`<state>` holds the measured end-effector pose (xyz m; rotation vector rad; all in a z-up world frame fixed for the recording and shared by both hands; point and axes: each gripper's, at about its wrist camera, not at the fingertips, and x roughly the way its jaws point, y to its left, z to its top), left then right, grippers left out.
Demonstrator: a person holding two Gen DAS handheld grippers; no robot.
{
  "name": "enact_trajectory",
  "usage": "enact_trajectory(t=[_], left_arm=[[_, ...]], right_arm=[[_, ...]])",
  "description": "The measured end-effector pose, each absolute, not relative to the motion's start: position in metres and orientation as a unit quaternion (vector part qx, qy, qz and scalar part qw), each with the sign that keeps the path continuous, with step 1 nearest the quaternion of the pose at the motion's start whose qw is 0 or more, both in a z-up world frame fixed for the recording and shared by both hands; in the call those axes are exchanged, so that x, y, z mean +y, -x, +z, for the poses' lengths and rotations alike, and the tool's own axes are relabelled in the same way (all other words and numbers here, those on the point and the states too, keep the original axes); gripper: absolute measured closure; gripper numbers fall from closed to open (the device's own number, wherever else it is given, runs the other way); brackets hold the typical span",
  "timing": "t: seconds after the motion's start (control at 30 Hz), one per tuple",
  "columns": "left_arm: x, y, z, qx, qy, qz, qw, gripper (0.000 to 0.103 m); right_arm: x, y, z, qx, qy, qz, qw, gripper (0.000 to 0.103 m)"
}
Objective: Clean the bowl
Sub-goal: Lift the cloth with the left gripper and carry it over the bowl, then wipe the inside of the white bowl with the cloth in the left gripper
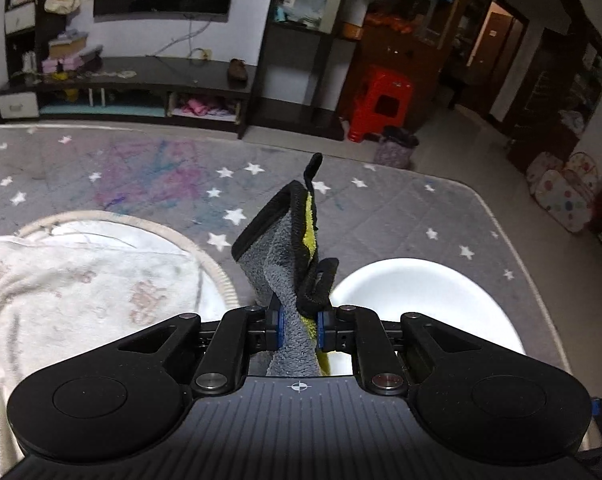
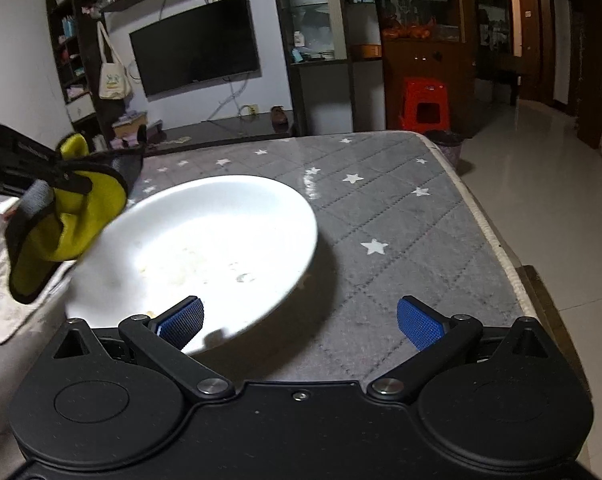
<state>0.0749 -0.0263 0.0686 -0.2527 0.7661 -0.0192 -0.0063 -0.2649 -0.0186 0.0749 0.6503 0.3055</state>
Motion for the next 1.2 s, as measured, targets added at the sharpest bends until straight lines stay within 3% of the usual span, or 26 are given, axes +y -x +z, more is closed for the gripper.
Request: enact_trajectory(t=[1.2], left_arm=[[-0.097, -0.114, 0.05, 0.414, 0.025, -0.109, 0.903, 0.089]], right_arm=[[-0.224, -0.006, -0.033, 0.337, -0.007, 0.167, 0.927, 0.0]])
